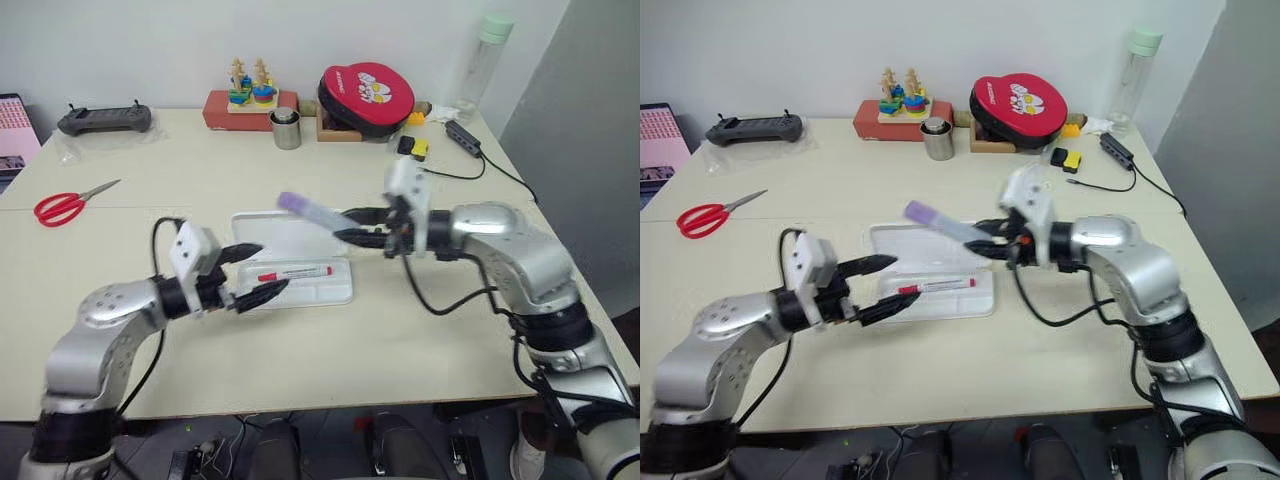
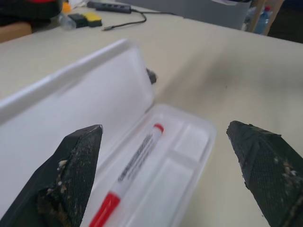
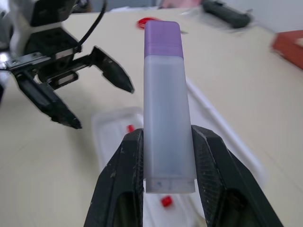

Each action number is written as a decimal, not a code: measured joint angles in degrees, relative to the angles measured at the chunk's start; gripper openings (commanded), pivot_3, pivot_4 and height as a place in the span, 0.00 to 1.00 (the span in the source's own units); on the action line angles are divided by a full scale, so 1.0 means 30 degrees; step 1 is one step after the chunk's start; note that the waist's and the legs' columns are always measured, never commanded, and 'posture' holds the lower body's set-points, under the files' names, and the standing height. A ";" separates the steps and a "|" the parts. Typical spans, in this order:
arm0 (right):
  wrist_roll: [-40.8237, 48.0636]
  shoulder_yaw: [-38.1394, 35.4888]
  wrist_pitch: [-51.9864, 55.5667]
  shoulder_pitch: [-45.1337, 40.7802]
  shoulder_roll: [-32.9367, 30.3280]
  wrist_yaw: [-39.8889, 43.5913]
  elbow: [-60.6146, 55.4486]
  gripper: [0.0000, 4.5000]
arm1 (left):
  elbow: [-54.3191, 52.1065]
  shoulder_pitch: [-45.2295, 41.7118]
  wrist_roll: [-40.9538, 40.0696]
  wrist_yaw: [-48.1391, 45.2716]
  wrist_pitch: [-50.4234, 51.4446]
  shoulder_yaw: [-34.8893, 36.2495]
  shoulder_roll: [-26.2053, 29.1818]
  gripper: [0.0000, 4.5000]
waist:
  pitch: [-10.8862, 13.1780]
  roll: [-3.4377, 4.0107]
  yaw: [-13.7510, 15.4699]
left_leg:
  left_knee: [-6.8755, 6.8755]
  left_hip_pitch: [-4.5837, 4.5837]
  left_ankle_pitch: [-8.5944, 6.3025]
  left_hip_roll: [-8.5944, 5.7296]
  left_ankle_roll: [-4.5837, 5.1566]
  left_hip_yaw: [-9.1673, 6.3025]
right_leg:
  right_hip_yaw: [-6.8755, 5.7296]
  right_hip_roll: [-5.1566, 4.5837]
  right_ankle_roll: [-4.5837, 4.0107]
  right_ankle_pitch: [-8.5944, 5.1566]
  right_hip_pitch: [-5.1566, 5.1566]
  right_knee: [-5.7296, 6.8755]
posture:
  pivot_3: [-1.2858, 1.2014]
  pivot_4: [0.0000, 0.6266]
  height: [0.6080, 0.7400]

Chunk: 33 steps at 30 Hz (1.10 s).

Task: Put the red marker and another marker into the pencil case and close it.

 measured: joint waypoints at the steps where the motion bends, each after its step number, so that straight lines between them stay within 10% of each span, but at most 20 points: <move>1: -0.0509 0.0916 -0.0099 -0.0386 0.0436 0.0252 0.0692 0.24 | -0.0070 0.0763 0.0068 -0.0023 -0.0280 0.0374 0.0053 1.00 | -0.0001 -0.0002 0.0000 | 0.0003 0.0000 0.0000 0.0002 0.0000 0.0001 | -0.0003 0.0000 -0.0002 0.0000 0.0000 -0.0001 | 0.52 0.24 1.00; 10: -0.3948 0.4936 -0.3064 -0.1475 0.3775 0.1557 0.7185 0.24 | -0.1280 0.5150 -0.0385 -0.0102 -0.1101 0.3403 0.0059 1.00 | -0.0013 -0.0024 0.0313 | -0.0006 -0.0014 -0.0005 -0.0004 -0.0009 0.0026 | -0.0015 -0.0028 -0.0021 -0.0011 -0.0017 -0.0013 | 0.52 0.24 1.00; 33: -0.6527 0.4302 -0.6195 -0.2456 0.5212 0.3245 1.1883 0.24 | -0.3562 0.5516 -0.2182 0.1930 -0.0112 0.4229 -0.0165 1.00 | -0.0013 -0.0023 0.0324 | -0.0013 -0.0008 -0.0007 0.0000 -0.0013 0.0030 | -0.0014 -0.0020 -0.0025 -0.0014 -0.0024 -0.0005 | 0.52 0.24 1.00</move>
